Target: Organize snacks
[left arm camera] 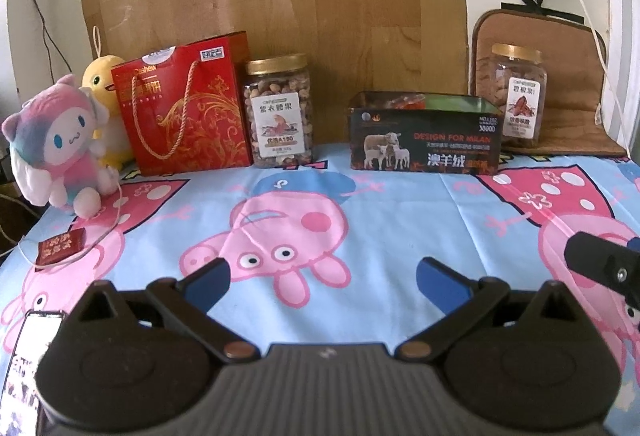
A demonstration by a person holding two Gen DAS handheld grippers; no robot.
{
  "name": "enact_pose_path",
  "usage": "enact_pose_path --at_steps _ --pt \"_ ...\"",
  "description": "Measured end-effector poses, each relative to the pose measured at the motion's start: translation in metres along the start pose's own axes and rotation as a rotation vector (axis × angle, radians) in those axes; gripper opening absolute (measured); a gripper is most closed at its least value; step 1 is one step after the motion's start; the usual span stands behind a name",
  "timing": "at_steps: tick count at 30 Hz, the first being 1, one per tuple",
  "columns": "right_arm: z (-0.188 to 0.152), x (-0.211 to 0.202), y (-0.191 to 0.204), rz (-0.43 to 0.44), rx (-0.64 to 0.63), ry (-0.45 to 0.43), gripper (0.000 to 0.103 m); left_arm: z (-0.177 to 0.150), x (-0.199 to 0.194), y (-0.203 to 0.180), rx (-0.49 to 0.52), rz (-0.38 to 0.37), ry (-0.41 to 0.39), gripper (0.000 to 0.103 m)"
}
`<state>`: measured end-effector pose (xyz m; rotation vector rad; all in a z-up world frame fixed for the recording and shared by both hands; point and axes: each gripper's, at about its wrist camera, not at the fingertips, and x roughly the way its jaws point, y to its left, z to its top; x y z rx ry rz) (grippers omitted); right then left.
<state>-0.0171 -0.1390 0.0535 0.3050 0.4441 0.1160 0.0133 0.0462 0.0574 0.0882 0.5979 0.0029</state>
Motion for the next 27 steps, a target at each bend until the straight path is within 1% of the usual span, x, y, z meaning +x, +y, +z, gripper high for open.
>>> enact_pose_path --at_steps 6,8,15,22,27 --pt "-0.001 -0.005 0.001 -0.011 -0.009 -0.036 0.103 0.001 -0.005 0.0 -0.015 0.006 -0.042 0.103" --pt "0.0 -0.005 0.0 -0.015 -0.01 -0.041 0.103 0.001 -0.005 -0.001 -0.013 0.009 -0.042 0.103" --pt "0.0 -0.005 -0.001 -0.02 0.004 -0.045 0.103 -0.002 0.003 -0.001 -0.017 -0.032 0.036 0.103" --pt "-0.001 -0.004 0.0 -0.016 0.012 -0.035 0.103 -0.003 0.005 0.001 -0.041 -0.065 0.084 0.103" --pt "-0.001 -0.004 0.0 -0.016 0.015 -0.035 0.103 -0.004 0.013 0.006 -0.077 -0.082 0.126 0.103"
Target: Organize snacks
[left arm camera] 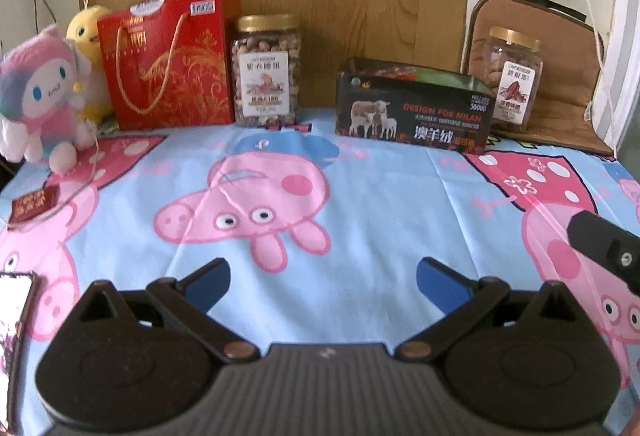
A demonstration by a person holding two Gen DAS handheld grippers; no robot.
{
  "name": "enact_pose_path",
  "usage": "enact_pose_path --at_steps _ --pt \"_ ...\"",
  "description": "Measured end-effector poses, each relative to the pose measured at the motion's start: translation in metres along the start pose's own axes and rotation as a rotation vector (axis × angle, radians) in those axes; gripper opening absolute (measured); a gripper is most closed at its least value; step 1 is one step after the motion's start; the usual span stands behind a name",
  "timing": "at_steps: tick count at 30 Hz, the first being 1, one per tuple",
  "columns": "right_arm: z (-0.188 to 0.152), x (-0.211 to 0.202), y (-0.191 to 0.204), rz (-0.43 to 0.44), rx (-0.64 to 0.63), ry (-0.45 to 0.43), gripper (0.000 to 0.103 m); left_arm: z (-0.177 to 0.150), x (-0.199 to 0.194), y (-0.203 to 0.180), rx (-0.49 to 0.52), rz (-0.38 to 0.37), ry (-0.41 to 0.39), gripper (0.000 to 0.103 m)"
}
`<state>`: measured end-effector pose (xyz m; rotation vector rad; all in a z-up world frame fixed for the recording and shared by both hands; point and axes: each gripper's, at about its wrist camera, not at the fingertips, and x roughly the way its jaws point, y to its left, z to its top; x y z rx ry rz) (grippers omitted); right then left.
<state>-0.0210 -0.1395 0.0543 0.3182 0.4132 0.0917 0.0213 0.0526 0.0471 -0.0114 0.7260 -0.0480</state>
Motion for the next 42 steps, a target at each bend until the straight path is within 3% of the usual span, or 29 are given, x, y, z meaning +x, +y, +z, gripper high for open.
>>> enact_pose_path --at_steps 6,13,34,42 --pt "0.0 0.0 -0.002 -0.003 0.019 0.009 0.103 -0.009 0.012 0.004 -0.06 0.0 0.067 0.103" --pt "-0.001 0.002 -0.001 -0.01 0.012 0.016 0.103 -0.023 0.027 0.001 -0.057 0.021 0.143 0.103" --pt "-0.003 0.002 -0.002 -0.009 0.009 0.036 0.103 -0.021 0.026 -0.001 -0.04 0.064 0.203 0.103" --pt "-0.003 0.001 -0.002 -0.011 0.007 0.035 0.103 -0.012 0.019 0.0 -0.016 0.119 0.13 0.103"
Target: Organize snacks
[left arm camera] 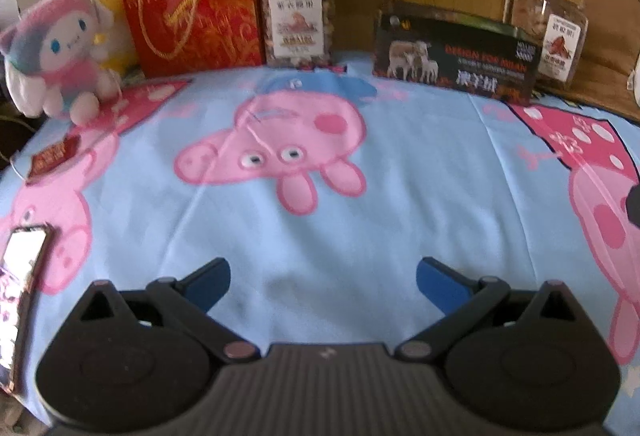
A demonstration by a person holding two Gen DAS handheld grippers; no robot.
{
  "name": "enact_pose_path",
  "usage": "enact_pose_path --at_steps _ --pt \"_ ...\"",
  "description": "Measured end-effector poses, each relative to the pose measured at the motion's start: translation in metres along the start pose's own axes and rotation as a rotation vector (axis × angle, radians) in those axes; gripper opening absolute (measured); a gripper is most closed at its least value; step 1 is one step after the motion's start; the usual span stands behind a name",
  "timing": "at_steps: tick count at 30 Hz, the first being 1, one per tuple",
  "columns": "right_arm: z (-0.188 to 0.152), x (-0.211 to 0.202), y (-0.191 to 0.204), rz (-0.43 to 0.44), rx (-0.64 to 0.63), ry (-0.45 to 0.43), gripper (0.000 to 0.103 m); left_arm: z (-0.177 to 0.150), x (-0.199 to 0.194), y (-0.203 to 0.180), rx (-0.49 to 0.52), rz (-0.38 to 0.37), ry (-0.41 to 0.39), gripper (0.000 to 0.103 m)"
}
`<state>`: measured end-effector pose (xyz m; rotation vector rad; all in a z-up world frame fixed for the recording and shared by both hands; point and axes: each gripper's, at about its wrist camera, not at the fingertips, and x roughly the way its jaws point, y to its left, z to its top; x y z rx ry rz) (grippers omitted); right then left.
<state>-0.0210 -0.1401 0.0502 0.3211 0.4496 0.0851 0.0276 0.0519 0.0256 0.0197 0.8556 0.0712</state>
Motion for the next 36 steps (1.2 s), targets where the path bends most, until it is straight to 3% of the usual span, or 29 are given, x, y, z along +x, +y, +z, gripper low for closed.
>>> enact_pose_path --at_steps 9,36 --pt "0.0 0.0 -0.001 -0.004 0.001 -0.007 0.103 0.008 -0.008 -0.003 0.027 0.03 -0.061 0.103" --pt "0.001 0.001 0.0 -0.003 -0.003 -0.01 0.103 0.004 -0.019 -0.017 0.074 -0.012 -0.065 0.103"
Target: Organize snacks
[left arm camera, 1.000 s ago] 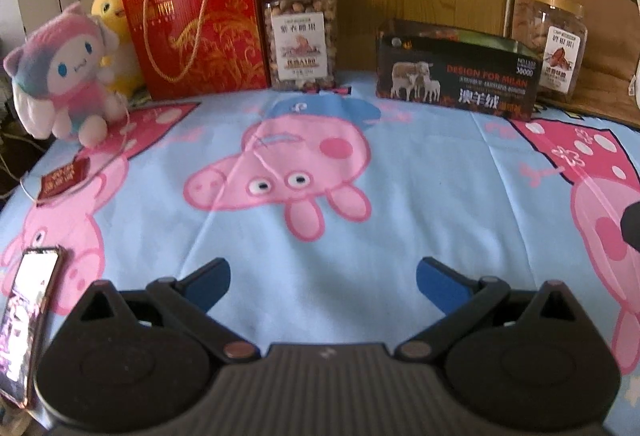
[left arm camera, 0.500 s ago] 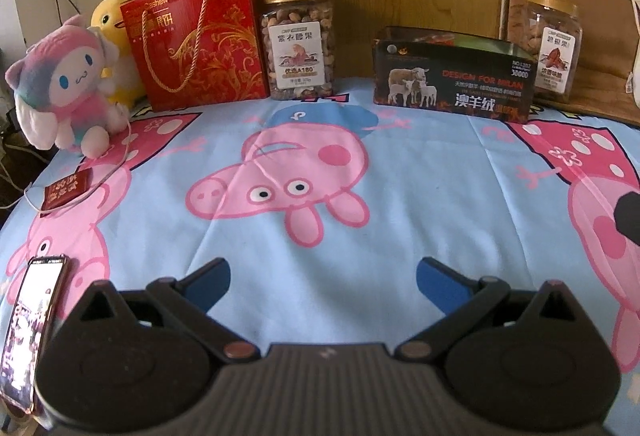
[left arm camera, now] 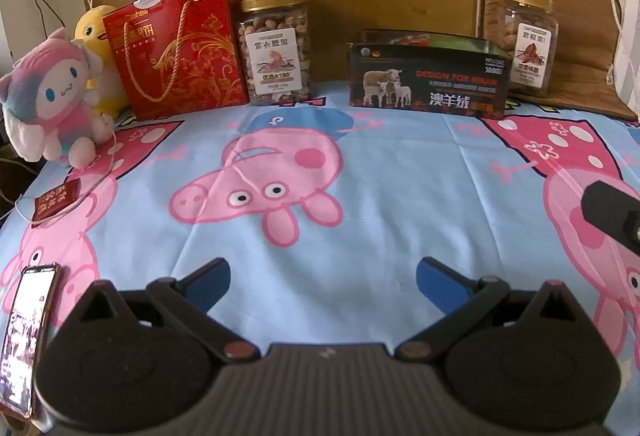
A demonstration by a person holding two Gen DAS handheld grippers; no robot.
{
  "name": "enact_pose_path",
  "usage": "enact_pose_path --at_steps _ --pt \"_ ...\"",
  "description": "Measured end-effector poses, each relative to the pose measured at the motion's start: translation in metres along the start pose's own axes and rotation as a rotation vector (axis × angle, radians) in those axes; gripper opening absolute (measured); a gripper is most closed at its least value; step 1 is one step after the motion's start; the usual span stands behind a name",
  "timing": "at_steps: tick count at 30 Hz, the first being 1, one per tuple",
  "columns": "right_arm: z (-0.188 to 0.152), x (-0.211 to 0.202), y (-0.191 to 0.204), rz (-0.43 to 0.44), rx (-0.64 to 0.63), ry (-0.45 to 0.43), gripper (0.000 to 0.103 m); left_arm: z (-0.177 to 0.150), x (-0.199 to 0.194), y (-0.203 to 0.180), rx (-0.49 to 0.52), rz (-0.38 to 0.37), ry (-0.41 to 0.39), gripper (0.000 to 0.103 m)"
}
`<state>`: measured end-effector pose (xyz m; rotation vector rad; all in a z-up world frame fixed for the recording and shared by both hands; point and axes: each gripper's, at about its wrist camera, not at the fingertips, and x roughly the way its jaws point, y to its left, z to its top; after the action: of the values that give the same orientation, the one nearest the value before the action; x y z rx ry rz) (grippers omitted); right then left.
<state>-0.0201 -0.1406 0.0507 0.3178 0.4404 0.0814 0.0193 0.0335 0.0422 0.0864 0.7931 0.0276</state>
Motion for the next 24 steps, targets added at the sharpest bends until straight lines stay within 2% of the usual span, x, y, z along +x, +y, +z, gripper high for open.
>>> enact_pose_path --at_steps 24 --pt "-0.0011 -0.0005 -0.0017 -0.001 0.005 0.002 0.103 -0.004 -0.0008 -0.0054 0.013 -0.012 0.016 0.103"
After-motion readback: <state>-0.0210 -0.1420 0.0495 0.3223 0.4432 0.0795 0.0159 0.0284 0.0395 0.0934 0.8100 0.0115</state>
